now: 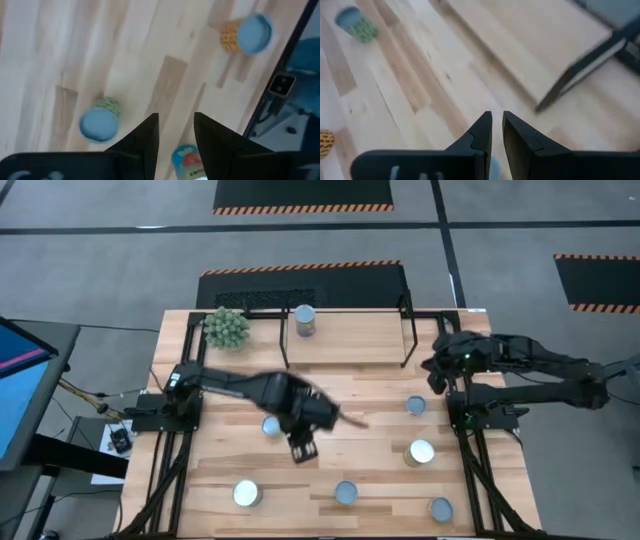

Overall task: Pick and place cans onto a shelf
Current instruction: Put the canned tomatoes on the shelf

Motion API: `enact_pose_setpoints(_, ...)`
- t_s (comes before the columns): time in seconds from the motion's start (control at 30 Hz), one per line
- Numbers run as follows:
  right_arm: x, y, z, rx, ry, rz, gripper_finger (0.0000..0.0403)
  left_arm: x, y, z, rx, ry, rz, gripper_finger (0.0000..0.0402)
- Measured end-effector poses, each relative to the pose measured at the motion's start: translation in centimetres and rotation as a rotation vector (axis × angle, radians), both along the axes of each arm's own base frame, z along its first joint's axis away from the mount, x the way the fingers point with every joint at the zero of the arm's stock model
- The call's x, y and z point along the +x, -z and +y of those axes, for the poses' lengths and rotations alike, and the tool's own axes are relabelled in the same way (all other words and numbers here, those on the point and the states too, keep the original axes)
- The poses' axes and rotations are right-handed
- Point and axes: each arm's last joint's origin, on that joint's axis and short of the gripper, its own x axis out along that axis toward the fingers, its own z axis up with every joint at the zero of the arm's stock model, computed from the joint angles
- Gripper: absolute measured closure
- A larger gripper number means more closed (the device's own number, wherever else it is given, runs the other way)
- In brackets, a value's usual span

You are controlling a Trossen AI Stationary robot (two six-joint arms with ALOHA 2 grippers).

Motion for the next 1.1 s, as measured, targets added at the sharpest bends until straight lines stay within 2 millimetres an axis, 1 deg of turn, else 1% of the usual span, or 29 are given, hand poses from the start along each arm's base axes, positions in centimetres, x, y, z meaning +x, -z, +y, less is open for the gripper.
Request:
enact_pose_setpoints(0.13, 0.3, 1.9, 0.5, 0.069, 0.023, 0.038, 0.0333, -1.5, 2.2, -3.7, 0.069, 0.000, 0.077, 0.0291)
enact_pose_setpoints(0.27, 0.7, 3.5, 1.2, 0.127, 0.033, 0.039, 0.0333, -4.2, 4.1, -7.4, 0.072, -0.026, 0.181, 0.0291)
enact_pose_setpoints(0.33, 1.0, 3.9, 1.6, 0.149, 0.026, 0.025, 0.0333, -5.5, 4.9, -9.1, 0.089, -0.035, 0.212, 0.0291)
enact_pose_setpoints(0.47, 1.8, 4.5, 2.4, 0.194, 0.016, -0.011, 0.0333, -8.2, 5.5, -12.4, 0.139, -0.073, 0.214, 0.0291)
enact_pose_setpoints(0.6, 2.6, 4.6, 3.1, 0.214, -0.023, -0.071, 0.0333, -10.2, 5.6, -14.7, 0.199, -0.124, 0.155, 0.0291)
enact_pose_setpoints(0.7, 3.1, 4.4, 3.4, 0.213, -0.054, -0.102, 0.0333, -11.0, 5.6, -15.5, 0.226, -0.152, 0.119, 0.0291)
enact_pose_setpoints(0.83, 3.6, 4.2, 3.6, 0.203, -0.078, -0.130, 0.0333, -11.4, 6.8, -15.2, 0.265, -0.174, 0.146, 0.0291)
enact_pose_setpoints(0.93, 3.9, 4.3, 3.6, 0.199, -0.081, -0.125, 0.0333, -12.3, 7.6, -14.4, 0.288, -0.196, 0.195, 0.0291)
enact_pose_setpoints(1.0, 3.9, 4.4, 3.6, 0.199, -0.081, -0.118, 0.0333, -13.3, 7.5, -13.8, 0.288, -0.222, 0.206, 0.0291)
enact_pose_setpoints(1.07, 4.1, 4.4, 3.6, 0.199, -0.082, -0.122, 0.0333, -14.5, 6.7, -12.7, 0.285, -0.252, 0.186, 0.0291)
enact_pose_setpoints(1.1, 4.1, 4.5, 3.6, 0.200, -0.082, -0.117, 0.0333, -15.1, 6.0, -12.0, 0.276, -0.274, 0.162, 0.0291)
